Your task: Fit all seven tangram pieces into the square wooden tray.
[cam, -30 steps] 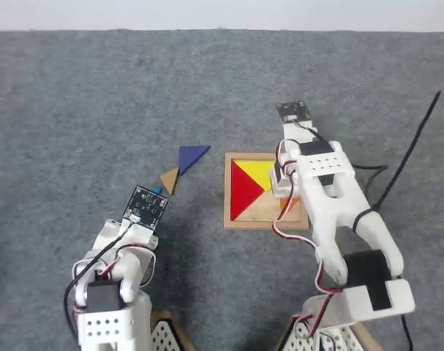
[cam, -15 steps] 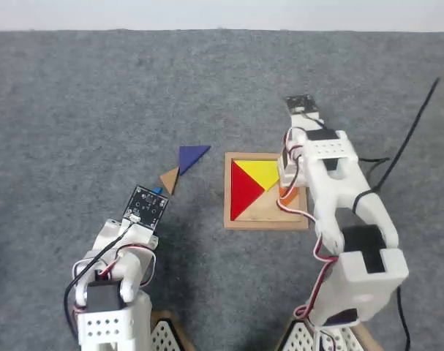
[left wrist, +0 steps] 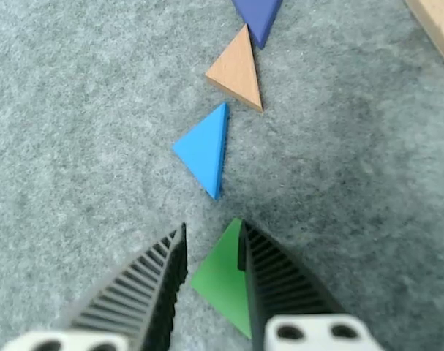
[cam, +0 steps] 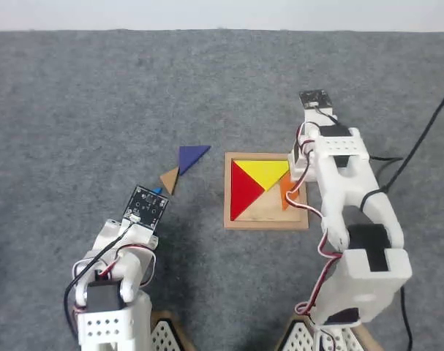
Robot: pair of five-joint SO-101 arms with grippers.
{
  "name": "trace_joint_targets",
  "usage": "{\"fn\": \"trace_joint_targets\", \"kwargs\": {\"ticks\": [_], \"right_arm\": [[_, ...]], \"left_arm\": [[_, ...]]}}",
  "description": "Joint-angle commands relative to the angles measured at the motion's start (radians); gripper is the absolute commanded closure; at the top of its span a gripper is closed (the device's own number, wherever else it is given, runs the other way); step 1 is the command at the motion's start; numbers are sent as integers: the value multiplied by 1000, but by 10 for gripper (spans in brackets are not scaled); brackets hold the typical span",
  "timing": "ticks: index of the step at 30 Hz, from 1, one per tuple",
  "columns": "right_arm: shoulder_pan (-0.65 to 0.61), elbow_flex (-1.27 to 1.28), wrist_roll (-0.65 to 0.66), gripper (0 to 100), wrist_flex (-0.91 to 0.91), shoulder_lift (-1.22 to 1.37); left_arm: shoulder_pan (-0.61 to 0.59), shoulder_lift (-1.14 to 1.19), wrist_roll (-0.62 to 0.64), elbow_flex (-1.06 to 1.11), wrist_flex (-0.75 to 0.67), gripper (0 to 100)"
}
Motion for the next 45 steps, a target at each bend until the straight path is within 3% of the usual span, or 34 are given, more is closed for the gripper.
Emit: {"fn": "trace_joint_targets", "kwargs": {"ticks": [1, 9, 23, 30, 35, 45], "right_arm": [[-31, 48, 12, 810, -19, -177], [-151, 262, 15, 811, -108, -274], [-91, 144, 21, 811, -102, -76], [21, 106, 20, 812, -102, -74], [24, 98, 18, 812, -102, -81], [-137, 232, -8, 812, -90, -289]], "left_arm": [[-3, -20, -6, -7, 11, 892], [-3, -20, -6, -7, 11, 892], [-3, -20, -6, -7, 12, 892], [-3, -20, -6, -7, 12, 892], [-3, -20, -6, -7, 12, 892], [-3, -20, -6, -7, 12, 892]]}}
